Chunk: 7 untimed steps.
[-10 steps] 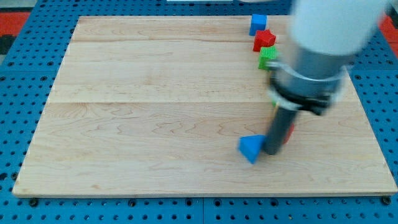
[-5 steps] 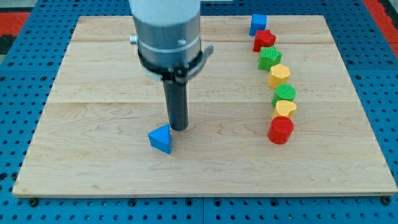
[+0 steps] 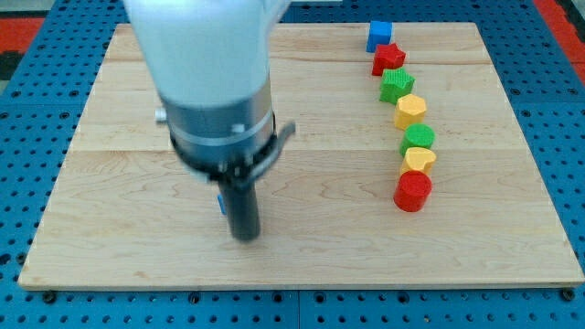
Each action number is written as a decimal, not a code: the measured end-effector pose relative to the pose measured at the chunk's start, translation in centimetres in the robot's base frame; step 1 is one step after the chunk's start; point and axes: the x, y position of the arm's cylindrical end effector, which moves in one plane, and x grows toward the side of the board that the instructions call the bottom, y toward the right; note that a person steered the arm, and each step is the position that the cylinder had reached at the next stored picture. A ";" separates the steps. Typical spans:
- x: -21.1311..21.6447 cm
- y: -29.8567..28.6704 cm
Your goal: Push the blue triangle parallel to cube
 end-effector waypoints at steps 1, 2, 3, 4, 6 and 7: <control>-6.3 1.8; -9.6 1.1; -3.9 1.3; -5.2 -4.8; -18.7 -2.9; -21.9 -2.2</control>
